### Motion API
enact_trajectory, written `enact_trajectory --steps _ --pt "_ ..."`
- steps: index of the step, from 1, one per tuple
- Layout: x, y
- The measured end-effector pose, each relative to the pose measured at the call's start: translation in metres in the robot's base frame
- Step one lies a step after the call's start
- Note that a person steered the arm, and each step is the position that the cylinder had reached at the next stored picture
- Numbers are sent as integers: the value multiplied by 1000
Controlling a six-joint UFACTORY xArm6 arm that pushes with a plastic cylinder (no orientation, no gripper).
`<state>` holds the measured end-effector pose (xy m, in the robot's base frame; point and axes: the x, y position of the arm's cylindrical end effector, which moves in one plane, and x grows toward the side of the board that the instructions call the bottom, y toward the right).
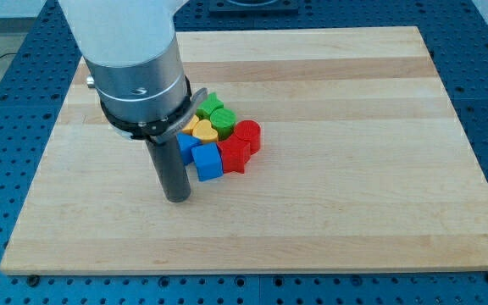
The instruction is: Separate the blue cube from the blue triangle and the red star
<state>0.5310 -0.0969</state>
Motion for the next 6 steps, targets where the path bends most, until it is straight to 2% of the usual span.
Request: enact_trajectory --steps 1,3,4,6 --pt "-5 22" --pt "-62 29" --pt "-73 29" --pt "-62 29"
